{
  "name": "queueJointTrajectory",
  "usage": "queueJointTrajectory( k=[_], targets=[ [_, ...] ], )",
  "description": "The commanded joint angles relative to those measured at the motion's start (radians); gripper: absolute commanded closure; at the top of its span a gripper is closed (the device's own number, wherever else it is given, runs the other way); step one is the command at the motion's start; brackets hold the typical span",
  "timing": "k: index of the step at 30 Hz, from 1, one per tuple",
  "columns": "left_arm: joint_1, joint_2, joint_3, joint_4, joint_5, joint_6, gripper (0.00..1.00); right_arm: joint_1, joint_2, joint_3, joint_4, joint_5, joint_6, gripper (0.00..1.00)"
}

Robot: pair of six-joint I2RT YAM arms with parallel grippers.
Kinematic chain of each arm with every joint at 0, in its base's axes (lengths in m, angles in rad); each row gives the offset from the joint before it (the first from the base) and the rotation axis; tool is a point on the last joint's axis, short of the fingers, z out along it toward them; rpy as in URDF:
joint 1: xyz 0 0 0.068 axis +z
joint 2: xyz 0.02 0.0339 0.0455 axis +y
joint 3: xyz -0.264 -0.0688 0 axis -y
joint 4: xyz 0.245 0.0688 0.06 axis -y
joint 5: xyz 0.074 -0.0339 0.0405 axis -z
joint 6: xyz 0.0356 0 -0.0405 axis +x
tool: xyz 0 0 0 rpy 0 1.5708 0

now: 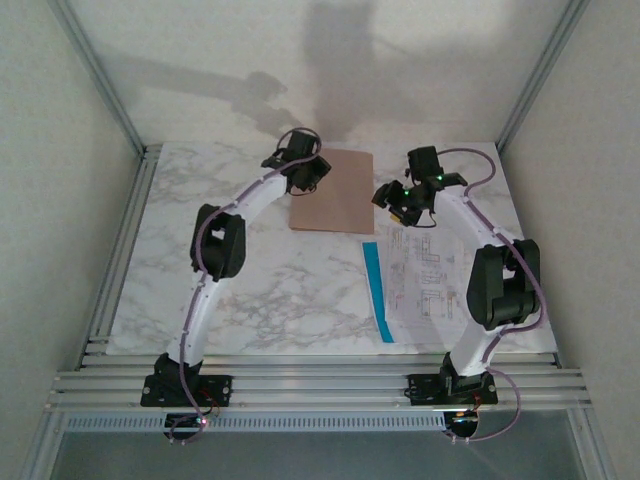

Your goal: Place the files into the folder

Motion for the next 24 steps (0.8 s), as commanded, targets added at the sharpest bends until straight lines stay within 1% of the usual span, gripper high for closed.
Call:
queueJointTrajectory(
  k=[1, 3, 5, 9, 15, 17, 20, 24],
  targets=[
    [-0.012, 0.060, 0.059, -0.114, 0.016, 0.059, 0.62, 0.005, -0.013, 0.003, -0.003, -0.016, 0.021, 0.42],
    [-0.015, 0.053, 0.017, -0.143, -0.022, 0.080, 0.62, 0.004, -0.027, -0.017, -0.002, -0.014, 0.021, 0.42],
    [-0.015, 0.022, -0.068, -0.154, -0.064, 0.095, 0.63, 0.004, -0.038, -0.030, -0.006, -0.010, 0.018, 0.42],
    [-0.011, -0.094, -0.341, -0.091, -0.119, 0.124, 0.63, 0.004, -0.045, -0.038, -0.018, -0.006, 0.014, 0.42],
    [-0.004, -0.305, -0.760, 0.036, -0.134, 0.162, 0.64, 0.008, -0.031, -0.050, 0.003, -0.020, 0.031, 0.42],
    [-0.005, -0.386, -0.895, 0.092, -0.123, 0.164, 0.63, 0.024, -0.020, -0.056, 0.016, -0.025, 0.037, 0.42],
    [-0.003, -0.473, -1.028, 0.128, -0.127, 0.158, 0.63, 0.072, 0.006, -0.060, 0.031, -0.030, 0.048, 0.42],
    [-0.004, -0.540, -1.110, 0.169, -0.112, 0.135, 0.63, 0.161, 0.052, -0.061, 0.073, -0.033, 0.064, 0.42]
  ],
)
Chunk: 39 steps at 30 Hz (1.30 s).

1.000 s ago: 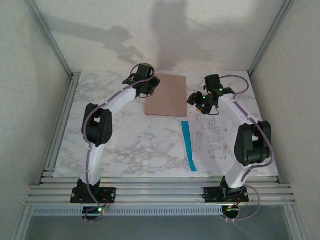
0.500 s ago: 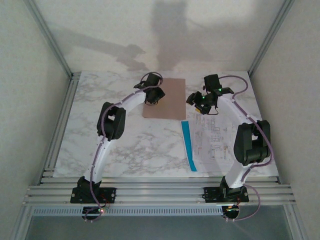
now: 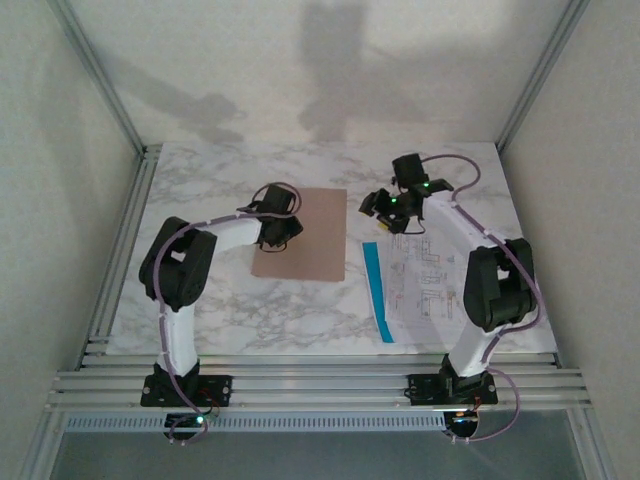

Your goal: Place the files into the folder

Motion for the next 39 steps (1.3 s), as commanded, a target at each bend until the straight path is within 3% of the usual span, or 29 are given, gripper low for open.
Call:
queueJointTrajectory(
  k=[1, 11, 33, 36, 39],
  targets=[
    [0.003, 0.005, -0.081, -0.090, -0.008, -0.014, 0.63, 0.080, 0.058, -0.009, 0.045, -0.032, 0.024, 0.42],
    [-0.011, -0.002, -0.077, -0.089, 0.003, -0.042, 0.63, 0.192, 0.235, 0.115, 0.007, 0.047, -0.051, 0.41],
    [-0.011, 0.003, -0.044, -0.108, 0.004, -0.032, 0.62, 0.222, 0.395, 0.177, -0.069, 0.089, -0.066, 0.41],
    [-0.011, -0.024, -0.025, -0.122, -0.003, -0.036, 0.59, 0.226, 0.408, 0.172, -0.086, 0.100, -0.065, 0.41],
    [-0.013, -0.078, -0.001, -0.158, -0.010, -0.054, 0.45, 0.229, 0.415, 0.169, -0.100, 0.112, -0.061, 0.41]
  ],
)
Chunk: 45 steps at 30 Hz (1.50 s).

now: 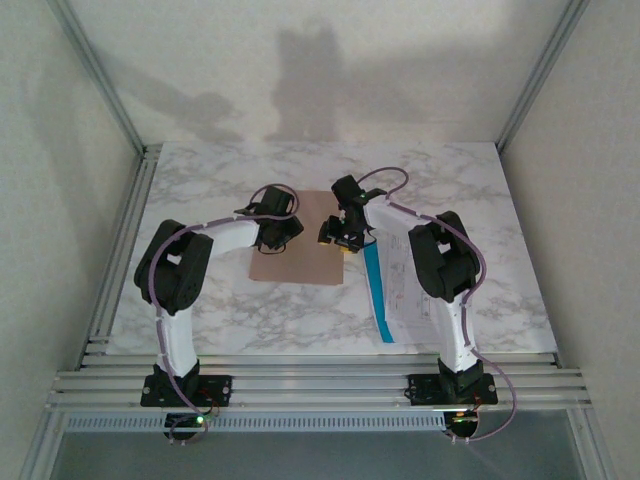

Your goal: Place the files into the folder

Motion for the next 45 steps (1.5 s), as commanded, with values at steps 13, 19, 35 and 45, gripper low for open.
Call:
queueJointTrajectory(
  k=[13, 19, 35, 45],
  targets=[
    [-0.064, -0.423, -0.369, -0.090, 0.084, -0.534, 0.24, 0.013, 0.062, 0.010, -0.106, 0.029, 0.010, 0.41],
    [-0.095, -0.414, -0.397, -0.067, 0.060, -0.619, 0.23, 0.013, 0.067, 0.014, -0.118, 0.030, 0.006, 0.40],
    [-0.112, -0.334, -0.424, 0.072, 0.001, -0.668, 0.37, 0.008, 0.090, 0.041, -0.133, 0.010, -0.015, 0.39],
    [-0.118, -0.391, -0.431, 0.118, -0.030, -0.644, 0.47, 0.002, 0.103, 0.047, -0.136, -0.008, -0.031, 0.38]
  ],
)
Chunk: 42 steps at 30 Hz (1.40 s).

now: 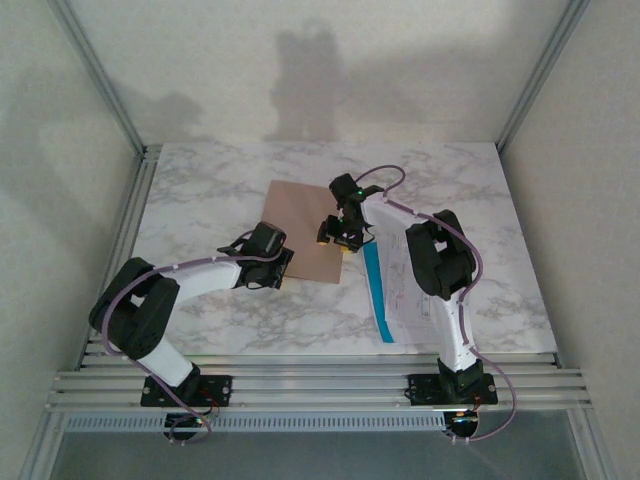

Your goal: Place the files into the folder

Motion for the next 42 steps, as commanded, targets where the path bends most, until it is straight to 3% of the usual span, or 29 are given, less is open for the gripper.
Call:
queueJointTrajectory(
  k=[1, 10, 20, 24, 29, 31, 36, 42],
  targets=[
    [-0.012, -0.041, -0.015, 0.051, -0.041, 0.009, 0.48, -0.002, 0.070, -0.013, -0.069, -0.007, -0.023, 0.38],
    [-0.012, -0.048, -0.031, 0.122, -0.034, 0.025, 0.52, -0.013, 0.085, -0.007, -0.047, -0.067, -0.026, 0.34],
    [-0.016, -0.062, -0.065, 0.294, 0.004, 0.021, 0.68, -0.053, 0.069, -0.066, 0.075, -0.215, 0.008, 0.31],
    [-0.018, -0.064, -0.070, 0.308, 0.021, 0.019, 0.77, -0.065, 0.059, -0.082, 0.108, -0.255, 0.024, 0.30],
    [-0.020, -0.073, -0.095, 0.358, 0.048, -0.003, 0.97, -0.077, 0.036, -0.095, 0.160, -0.289, 0.075, 0.33],
    [-0.020, -0.080, -0.103, 0.373, 0.058, -0.013, 1.00, -0.082, 0.021, -0.099, 0.180, -0.299, 0.100, 0.34],
    [-0.018, -0.096, -0.126, 0.421, 0.089, -0.041, 1.00, -0.098, -0.027, -0.125, 0.249, -0.326, 0.177, 0.44],
    [-0.018, -0.103, -0.153, 0.456, 0.125, -0.060, 1.00, -0.111, -0.079, -0.152, 0.317, -0.333, 0.266, 0.71]
  ],
)
